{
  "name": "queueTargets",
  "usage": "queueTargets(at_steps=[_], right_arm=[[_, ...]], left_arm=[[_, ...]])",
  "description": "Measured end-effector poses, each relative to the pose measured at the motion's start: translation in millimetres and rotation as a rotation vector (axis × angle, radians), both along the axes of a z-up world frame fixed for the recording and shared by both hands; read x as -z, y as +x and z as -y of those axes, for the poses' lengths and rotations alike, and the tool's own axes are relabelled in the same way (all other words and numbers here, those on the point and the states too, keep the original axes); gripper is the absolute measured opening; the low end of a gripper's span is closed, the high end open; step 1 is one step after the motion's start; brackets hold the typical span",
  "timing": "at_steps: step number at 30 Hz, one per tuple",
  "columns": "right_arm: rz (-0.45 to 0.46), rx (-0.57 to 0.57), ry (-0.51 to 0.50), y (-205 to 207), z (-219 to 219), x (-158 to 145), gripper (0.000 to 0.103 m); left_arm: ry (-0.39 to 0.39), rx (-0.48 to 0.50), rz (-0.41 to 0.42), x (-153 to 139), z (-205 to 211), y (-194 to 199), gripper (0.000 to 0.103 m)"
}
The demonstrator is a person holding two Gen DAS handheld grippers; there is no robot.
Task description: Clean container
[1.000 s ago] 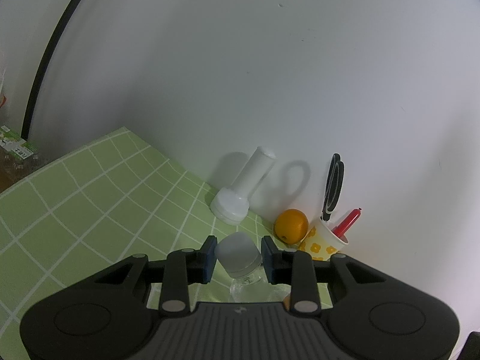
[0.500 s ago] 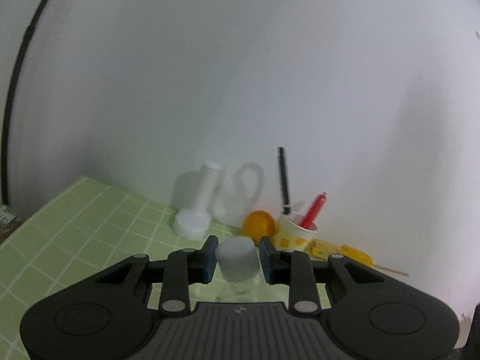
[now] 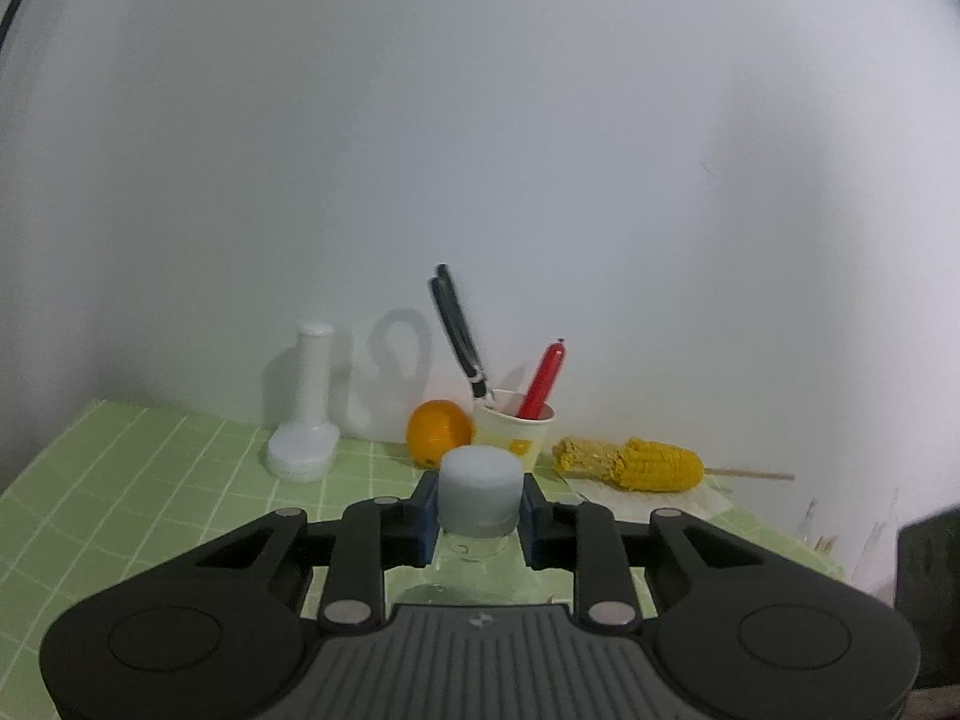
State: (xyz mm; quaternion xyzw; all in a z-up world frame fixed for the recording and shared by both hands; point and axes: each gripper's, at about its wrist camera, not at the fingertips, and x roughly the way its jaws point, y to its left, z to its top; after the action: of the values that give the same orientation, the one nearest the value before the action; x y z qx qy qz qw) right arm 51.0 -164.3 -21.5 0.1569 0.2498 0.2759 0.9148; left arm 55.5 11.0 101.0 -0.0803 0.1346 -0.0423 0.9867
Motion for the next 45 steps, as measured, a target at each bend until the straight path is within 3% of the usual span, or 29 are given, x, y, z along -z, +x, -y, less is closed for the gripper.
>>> queueTargets(at_steps=[7, 11, 15, 17, 19, 21, 22, 25, 27, 29, 33, 37, 45], right_arm=[[0.056, 0.083, -0.08, 13, -4, -3, 0.016], [0.075, 0.185, -0.203, 15, -2, 1, 0.016], [0.088, 0.189, -0.273, 13, -3, 9, 0.017], [0.101, 0.197, -0.293, 11, -4, 11, 0.017], [0.108, 0.199, -0.311, 10, -6, 11, 0.018], [0.107, 0.195, -0.316, 11, -7, 9, 0.021], [0.106, 0.194, -0.311, 12, -6, 8, 0.025], [0.12, 0.203, -0.297, 11, -6, 5, 0.049], [0.147, 0.211, -0.287, 7, -4, 0, 0.056], [0.168, 0.223, -0.276, 2, -2, -6, 0.076], [0.197, 0.266, -0.266, -17, 1, -19, 0.099], [0.194, 0.316, -0.279, -36, 3, -21, 0.102], [0.088, 0.347, -0.312, -61, 3, -4, 0.102]], left_arm=[[0.073, -0.015, 0.015, 5, 18, 2, 0.028], [0.119, -0.032, 0.024, 9, 23, -1, 0.028], [0.125, -0.032, 0.023, 9, 24, -2, 0.032], [0.122, -0.03, 0.02, 7, 23, -5, 0.045], [0.132, -0.035, 0.041, 6, 25, -11, 0.068], [0.143, -0.027, 0.064, 3, 26, -18, 0.078], [0.143, -0.027, 0.069, 2, 26, -21, 0.083], [0.137, -0.04, 0.078, -2, 24, -32, 0.095], [0.134, -0.049, 0.079, -2, 22, -41, 0.099], [0.142, -0.057, 0.068, -1, 20, -50, 0.102], [0.127, -0.077, 0.007, 8, 12, -62, 0.103], [0.098, -0.092, -0.054, 23, 6, -74, 0.103], [0.137, -0.086, -0.202, 56, 6, -79, 0.103]])
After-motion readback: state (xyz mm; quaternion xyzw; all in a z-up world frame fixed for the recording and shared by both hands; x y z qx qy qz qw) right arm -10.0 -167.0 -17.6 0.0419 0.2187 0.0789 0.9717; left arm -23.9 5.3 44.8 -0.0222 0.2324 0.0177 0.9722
